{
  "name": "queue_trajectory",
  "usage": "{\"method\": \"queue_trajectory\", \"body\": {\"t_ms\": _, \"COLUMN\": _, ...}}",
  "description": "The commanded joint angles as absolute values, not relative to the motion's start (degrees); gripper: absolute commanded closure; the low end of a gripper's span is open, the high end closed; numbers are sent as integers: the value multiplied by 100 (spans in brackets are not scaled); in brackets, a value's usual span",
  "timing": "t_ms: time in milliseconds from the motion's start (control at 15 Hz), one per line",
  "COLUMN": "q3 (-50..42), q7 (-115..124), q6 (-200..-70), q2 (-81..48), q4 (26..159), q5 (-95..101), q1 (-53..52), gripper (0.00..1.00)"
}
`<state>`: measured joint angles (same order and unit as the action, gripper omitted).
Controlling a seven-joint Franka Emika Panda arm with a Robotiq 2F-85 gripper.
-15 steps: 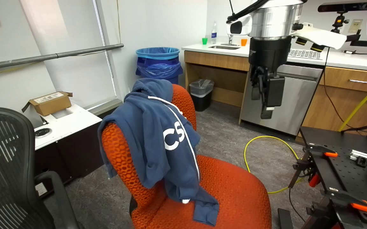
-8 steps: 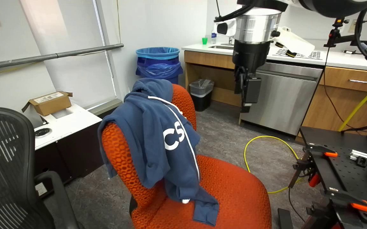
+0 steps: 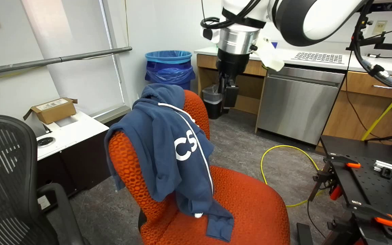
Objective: Unhang the hoodie and put it on the seat of the chair
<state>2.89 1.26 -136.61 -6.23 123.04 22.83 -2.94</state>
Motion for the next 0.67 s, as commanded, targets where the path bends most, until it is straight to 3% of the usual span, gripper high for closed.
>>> {"method": "queue_trajectory", "body": {"t_ms": 0, "q3": 182, "q7": 16, "q6": -14065, "q2": -1274, "q4": 11636, "q5": 2623, "q1": -334, "gripper": 0}}
{"method": "queue_trajectory", "body": {"t_ms": 600, "q3": 25, "q7": -275, "q6": -14949, "q2": -2354, "q4": 10620, "q5": 2595, "q1": -436, "gripper": 0}}
